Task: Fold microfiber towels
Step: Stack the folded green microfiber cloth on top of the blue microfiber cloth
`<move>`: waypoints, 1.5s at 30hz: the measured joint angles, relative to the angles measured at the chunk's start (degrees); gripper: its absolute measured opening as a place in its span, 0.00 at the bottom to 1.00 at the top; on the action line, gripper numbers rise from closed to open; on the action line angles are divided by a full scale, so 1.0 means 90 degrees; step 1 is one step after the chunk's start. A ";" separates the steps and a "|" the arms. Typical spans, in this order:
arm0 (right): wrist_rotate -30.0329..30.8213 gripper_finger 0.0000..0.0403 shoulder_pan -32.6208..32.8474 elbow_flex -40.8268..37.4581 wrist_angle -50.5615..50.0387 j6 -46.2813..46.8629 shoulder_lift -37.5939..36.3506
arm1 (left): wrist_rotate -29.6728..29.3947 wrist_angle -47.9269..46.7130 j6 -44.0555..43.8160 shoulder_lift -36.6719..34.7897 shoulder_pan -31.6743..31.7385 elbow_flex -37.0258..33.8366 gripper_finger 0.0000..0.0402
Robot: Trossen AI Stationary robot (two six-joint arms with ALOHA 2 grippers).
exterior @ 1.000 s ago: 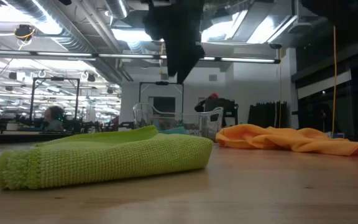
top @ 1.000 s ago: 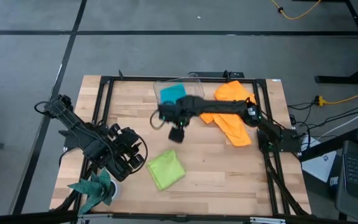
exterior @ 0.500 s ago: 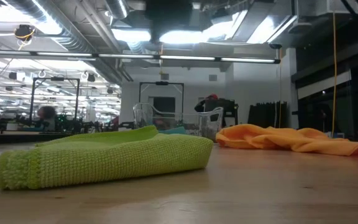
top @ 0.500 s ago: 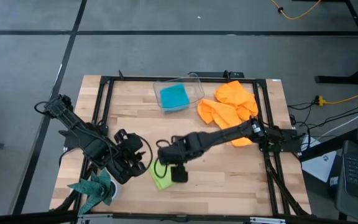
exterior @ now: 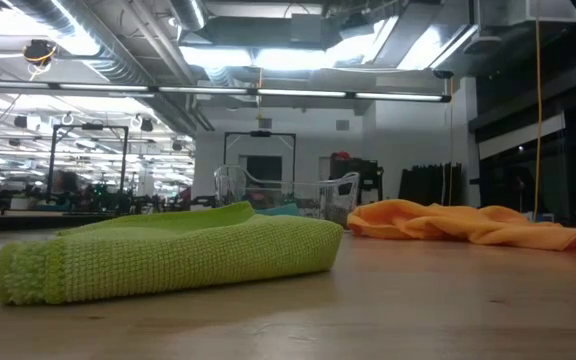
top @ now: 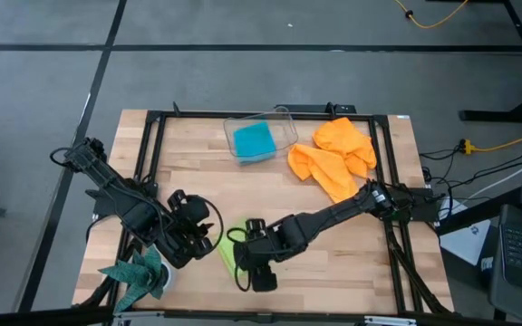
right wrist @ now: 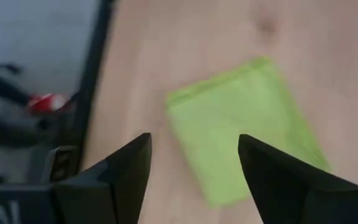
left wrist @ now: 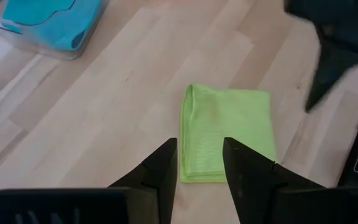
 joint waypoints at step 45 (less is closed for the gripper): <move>-0.0919 0.52 -0.1318 -0.3985 0.4437 -0.1529 0.0508 | 0.0143 -0.0006 0.0003 0.0002 0.0032 0.0000 0.30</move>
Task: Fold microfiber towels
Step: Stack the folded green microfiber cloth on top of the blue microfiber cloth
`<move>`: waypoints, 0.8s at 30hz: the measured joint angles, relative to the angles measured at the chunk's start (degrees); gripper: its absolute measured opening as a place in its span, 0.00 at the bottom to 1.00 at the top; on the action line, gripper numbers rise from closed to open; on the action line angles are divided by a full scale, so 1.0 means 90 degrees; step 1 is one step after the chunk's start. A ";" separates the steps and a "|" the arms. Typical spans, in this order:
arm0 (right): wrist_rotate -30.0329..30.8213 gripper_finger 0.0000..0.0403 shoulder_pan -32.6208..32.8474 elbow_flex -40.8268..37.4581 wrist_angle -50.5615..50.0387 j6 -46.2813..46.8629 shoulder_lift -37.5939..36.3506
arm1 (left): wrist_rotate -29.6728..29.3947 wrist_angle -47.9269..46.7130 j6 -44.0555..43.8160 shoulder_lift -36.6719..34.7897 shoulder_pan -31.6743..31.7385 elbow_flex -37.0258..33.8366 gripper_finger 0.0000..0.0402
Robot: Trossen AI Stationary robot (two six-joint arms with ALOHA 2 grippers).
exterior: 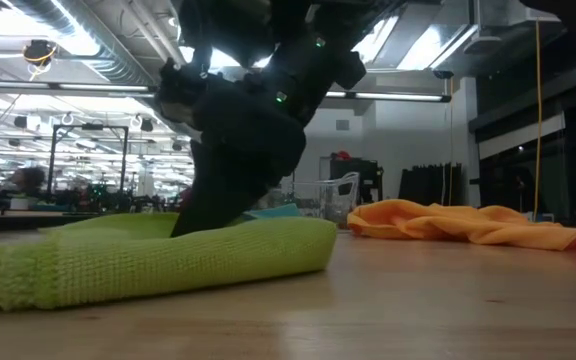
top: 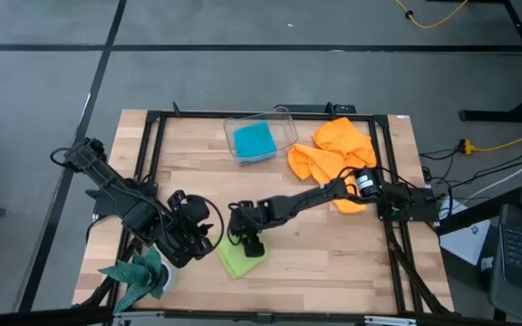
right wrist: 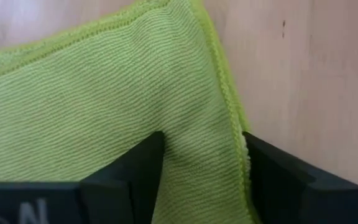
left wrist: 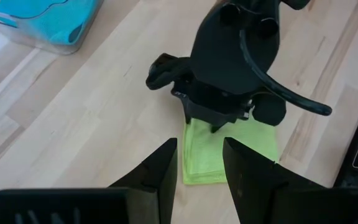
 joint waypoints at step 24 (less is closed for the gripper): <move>0.1313 0.03 -0.0095 0.1117 -0.1635 0.2144 -0.0081 | 0.0012 -0.0124 -0.0048 0.0000 -0.0032 0.0000 0.30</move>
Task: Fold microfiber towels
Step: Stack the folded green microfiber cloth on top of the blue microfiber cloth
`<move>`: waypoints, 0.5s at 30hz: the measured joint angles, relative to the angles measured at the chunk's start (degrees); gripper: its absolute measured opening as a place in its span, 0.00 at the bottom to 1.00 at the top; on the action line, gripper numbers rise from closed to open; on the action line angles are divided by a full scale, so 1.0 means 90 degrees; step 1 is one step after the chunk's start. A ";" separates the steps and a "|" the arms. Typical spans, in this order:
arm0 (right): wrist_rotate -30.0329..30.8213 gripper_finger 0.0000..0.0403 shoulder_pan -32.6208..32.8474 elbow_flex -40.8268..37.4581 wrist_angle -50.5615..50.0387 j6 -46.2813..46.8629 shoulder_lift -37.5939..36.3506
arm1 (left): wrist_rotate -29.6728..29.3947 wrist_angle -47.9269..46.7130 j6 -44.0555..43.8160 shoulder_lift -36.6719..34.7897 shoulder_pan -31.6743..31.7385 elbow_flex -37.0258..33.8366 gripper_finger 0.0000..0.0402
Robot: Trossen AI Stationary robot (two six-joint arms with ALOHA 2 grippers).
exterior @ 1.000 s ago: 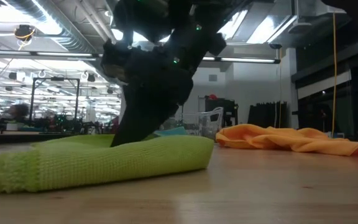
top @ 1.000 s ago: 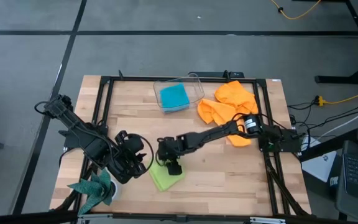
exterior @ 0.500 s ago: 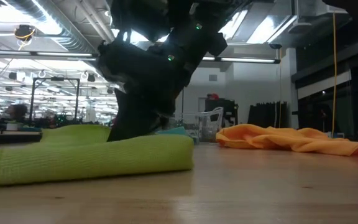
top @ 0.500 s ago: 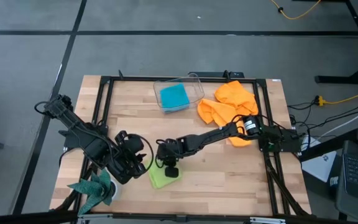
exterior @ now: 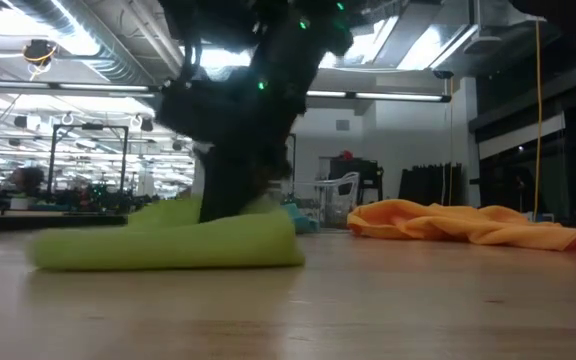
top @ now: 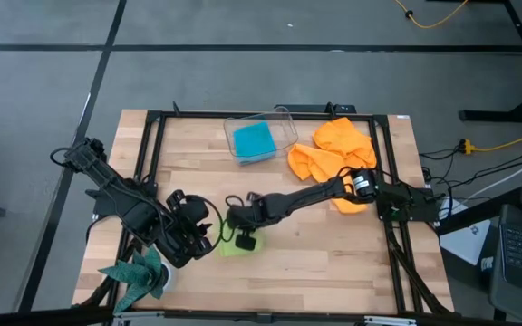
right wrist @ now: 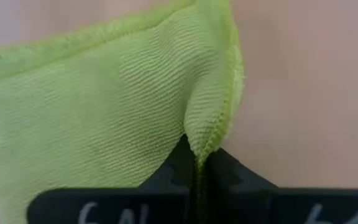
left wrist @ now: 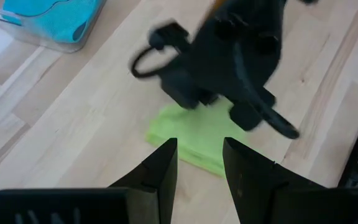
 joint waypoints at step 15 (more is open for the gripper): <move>0.0518 0.03 -0.0358 0.1763 -0.2288 -0.0657 -0.0087 | 0.0182 -0.0697 -0.0801 0.0000 -0.0227 0.0000 0.30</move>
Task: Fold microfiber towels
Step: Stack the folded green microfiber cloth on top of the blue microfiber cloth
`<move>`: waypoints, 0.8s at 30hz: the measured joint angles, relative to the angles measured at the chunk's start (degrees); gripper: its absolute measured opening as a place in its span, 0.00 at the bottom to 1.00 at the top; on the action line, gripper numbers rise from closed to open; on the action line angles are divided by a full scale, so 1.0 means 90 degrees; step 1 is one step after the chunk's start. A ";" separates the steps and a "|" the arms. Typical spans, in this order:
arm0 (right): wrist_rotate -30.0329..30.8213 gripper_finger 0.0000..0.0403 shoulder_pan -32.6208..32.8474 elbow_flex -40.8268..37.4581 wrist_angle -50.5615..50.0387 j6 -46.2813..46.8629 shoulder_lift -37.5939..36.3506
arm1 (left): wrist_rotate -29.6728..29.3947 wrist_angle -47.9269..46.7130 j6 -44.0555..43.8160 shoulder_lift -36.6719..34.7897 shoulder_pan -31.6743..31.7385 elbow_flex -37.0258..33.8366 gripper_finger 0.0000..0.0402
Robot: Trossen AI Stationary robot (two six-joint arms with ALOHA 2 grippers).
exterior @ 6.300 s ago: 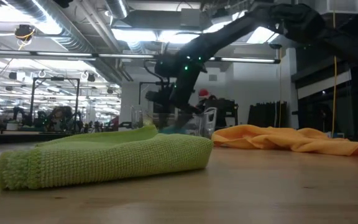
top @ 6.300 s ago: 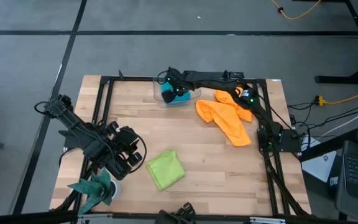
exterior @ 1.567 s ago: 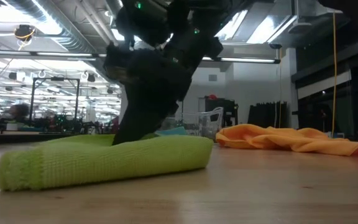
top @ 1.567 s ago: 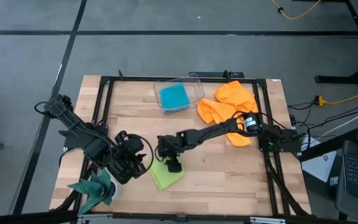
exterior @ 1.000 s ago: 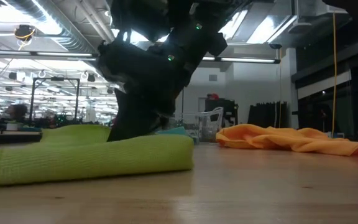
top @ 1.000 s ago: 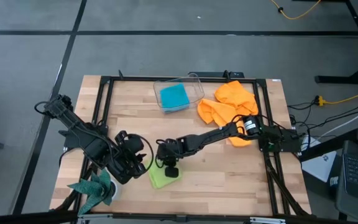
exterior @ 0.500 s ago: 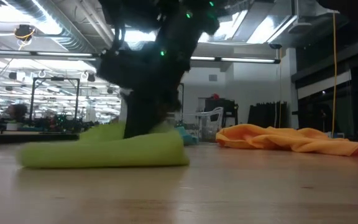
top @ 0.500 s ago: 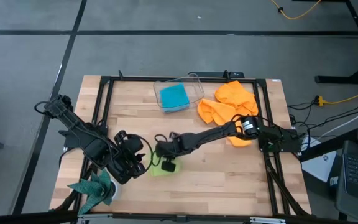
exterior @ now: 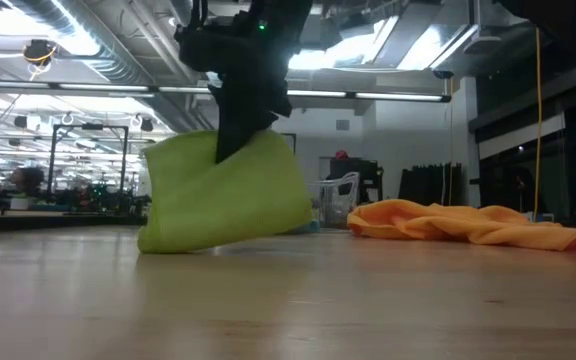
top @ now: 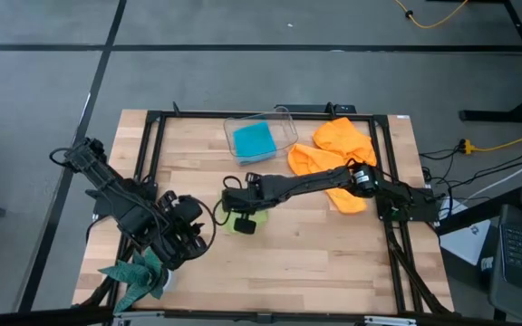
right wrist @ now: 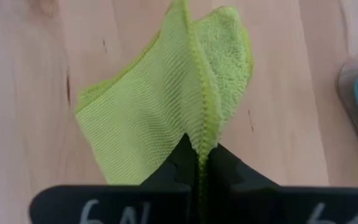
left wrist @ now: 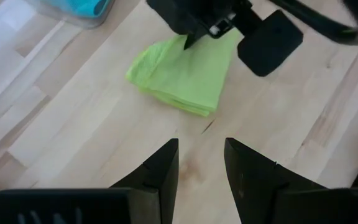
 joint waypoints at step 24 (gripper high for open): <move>0.1408 0.03 -0.0963 0.1323 -0.1171 -0.1074 -0.0892 | -0.0023 -0.0123 -0.0035 -0.0001 -0.0300 0.0000 0.30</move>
